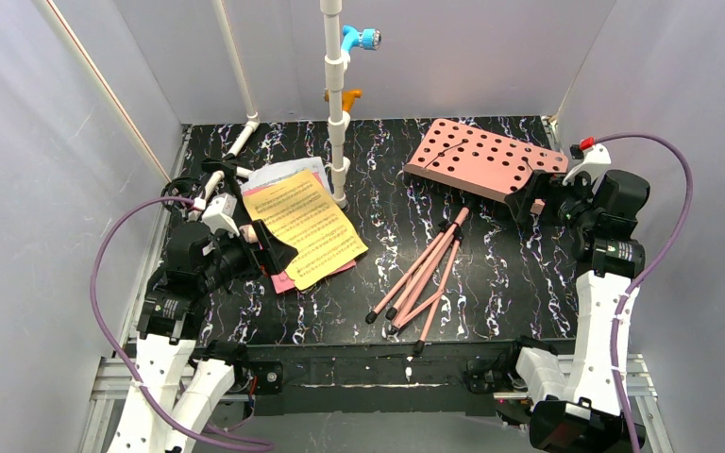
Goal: Pack up the instrument practice props
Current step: Reset both arms
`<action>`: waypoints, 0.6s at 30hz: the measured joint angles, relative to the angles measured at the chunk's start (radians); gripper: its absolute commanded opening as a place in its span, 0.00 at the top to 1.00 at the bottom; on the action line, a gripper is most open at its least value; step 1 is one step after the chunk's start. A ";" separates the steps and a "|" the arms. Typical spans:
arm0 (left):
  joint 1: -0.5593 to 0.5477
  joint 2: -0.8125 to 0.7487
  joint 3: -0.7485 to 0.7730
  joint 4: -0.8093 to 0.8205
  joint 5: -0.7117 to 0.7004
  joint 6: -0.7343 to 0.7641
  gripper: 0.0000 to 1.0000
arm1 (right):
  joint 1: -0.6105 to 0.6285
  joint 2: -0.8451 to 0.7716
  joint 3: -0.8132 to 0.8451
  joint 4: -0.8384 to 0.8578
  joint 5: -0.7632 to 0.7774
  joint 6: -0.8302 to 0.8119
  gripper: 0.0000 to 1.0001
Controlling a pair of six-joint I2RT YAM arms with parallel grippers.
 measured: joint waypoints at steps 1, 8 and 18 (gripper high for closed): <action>0.000 0.000 0.003 -0.002 0.002 0.002 0.02 | 0.000 0.000 0.000 0.000 0.000 0.000 0.02; 0.000 0.000 0.016 -0.006 0.006 0.006 0.02 | 0.000 0.000 -0.001 0.000 0.000 0.000 0.02; 0.000 -0.001 0.061 -0.029 0.032 0.011 0.02 | 0.000 -0.006 -0.008 0.004 0.003 0.011 0.02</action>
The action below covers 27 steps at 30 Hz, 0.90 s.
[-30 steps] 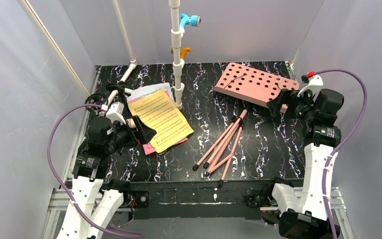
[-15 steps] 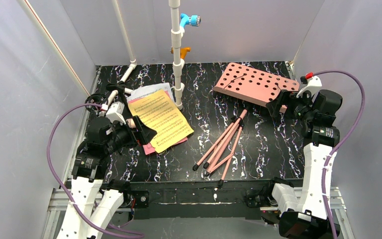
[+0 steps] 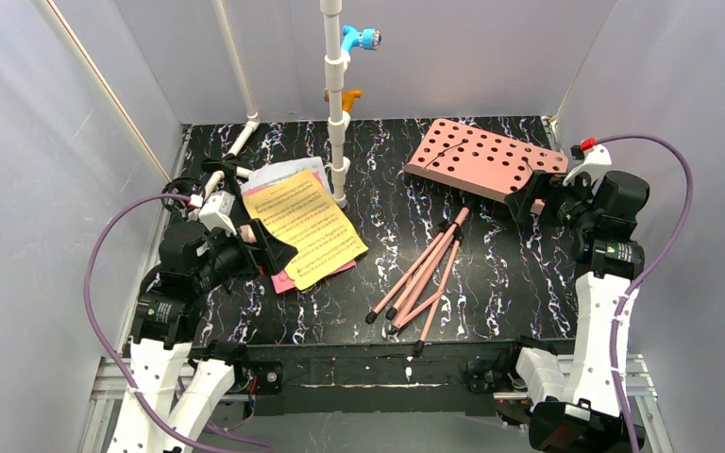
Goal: Pack up the instrument practice props
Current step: Reset both arms
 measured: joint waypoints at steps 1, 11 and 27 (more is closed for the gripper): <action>0.000 -0.002 0.001 0.000 0.000 0.001 0.02 | 0.000 0.000 0.000 0.003 0.002 0.003 0.02; 0.000 0.039 0.172 -0.063 -0.010 0.019 0.02 | 0.000 0.003 0.027 0.004 0.067 0.037 0.02; 0.000 0.071 0.294 -0.093 -0.032 0.042 0.02 | 0.000 0.045 0.199 0.030 0.159 0.083 0.02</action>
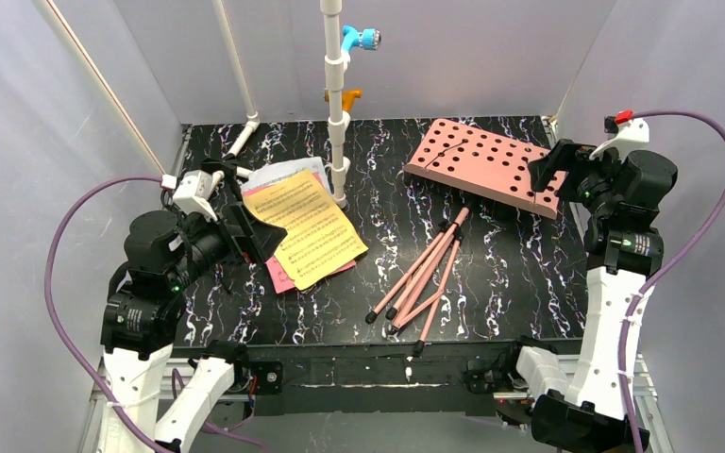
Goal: Pack up the instrument practice props
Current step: Reset both arms
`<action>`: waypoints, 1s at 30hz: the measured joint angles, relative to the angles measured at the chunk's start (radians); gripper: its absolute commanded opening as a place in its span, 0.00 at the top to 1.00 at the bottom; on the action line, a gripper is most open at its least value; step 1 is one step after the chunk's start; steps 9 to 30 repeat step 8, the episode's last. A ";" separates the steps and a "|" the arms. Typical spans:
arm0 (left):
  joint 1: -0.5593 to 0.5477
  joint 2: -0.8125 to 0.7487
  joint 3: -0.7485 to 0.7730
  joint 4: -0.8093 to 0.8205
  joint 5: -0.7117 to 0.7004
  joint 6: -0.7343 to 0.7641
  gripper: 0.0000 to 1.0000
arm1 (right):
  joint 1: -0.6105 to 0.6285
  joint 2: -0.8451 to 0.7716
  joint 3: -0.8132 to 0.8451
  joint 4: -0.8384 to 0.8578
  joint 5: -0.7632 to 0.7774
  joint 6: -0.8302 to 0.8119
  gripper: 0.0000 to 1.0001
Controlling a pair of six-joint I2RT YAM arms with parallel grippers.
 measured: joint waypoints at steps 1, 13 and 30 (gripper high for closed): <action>0.000 0.000 0.000 -0.002 0.000 0.001 0.02 | 0.000 0.001 0.000 0.000 0.002 0.002 0.02; 0.000 0.000 0.000 -0.007 -0.007 0.007 0.02 | 0.000 0.002 0.000 0.000 0.003 0.005 0.02; 0.000 0.000 0.000 -0.007 -0.007 0.007 0.02 | 0.000 0.002 0.000 0.000 0.003 0.005 0.02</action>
